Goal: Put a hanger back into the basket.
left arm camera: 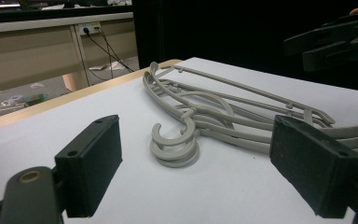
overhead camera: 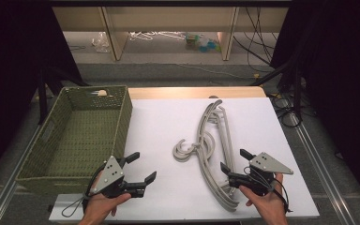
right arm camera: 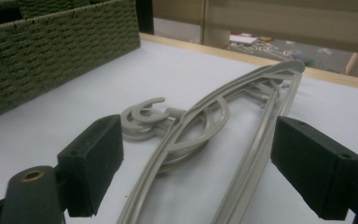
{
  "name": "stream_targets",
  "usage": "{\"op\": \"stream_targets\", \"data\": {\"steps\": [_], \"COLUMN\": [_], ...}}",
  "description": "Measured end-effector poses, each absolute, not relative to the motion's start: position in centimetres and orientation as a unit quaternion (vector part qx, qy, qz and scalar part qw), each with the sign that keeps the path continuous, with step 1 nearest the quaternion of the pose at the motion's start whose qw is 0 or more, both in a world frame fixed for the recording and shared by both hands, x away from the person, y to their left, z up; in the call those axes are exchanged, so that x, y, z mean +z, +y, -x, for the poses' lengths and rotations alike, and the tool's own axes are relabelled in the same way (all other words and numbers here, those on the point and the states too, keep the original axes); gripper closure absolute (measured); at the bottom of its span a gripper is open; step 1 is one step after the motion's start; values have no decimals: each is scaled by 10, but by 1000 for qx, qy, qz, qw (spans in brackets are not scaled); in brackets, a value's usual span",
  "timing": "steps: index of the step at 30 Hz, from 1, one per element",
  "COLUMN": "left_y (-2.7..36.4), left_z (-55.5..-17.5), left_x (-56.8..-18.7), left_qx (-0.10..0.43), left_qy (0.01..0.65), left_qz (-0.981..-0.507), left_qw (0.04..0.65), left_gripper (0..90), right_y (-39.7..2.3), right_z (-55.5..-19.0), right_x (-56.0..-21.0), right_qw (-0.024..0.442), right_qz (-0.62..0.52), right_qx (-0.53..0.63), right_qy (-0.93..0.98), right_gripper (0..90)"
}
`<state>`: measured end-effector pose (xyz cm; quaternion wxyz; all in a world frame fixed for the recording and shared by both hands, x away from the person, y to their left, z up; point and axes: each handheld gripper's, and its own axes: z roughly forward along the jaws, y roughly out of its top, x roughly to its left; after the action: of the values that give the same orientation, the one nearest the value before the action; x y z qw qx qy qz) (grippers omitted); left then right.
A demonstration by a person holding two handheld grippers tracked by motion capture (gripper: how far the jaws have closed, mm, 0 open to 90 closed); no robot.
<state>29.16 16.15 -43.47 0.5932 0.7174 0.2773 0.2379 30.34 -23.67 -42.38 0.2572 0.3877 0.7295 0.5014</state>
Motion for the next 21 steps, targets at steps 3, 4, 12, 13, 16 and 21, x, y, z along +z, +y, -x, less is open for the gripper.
{"op": "stream_targets", "data": {"steps": [3, 4, 12, 13, 16, 21], "left_y": [162, 162, 161, 160, 160, 158], "left_z": [-293, -293, -294, -295, -294, -293], "left_x": [-434, -435, -435, -435, -435, -436], "left_qx": [243, 243, 238, 239, 239, 236], "left_qy": [274, 275, 282, 282, 282, 279], "left_qz": [-719, -719, -717, -717, -718, -720], "left_qw": [590, 590, 591, 591, 589, 590], "left_gripper": [168, 168, 167, 167, 167, 167], "right_y": [-232, -228, -198, -193, -185, -179], "right_z": [-304, -305, -316, -320, -328, -341], "right_x": [-422, -423, -420, -421, -425, -434], "right_qw": [251, 250, 201, 194, 169, 139], "right_qz": [-390, -389, -376, -374, -373, -385], "right_qx": [493, 490, 423, 412, 375, 337], "right_qy": [736, 739, 799, 808, 832, 848], "right_gripper": [190, 190, 206, 222, 271, 347]}}
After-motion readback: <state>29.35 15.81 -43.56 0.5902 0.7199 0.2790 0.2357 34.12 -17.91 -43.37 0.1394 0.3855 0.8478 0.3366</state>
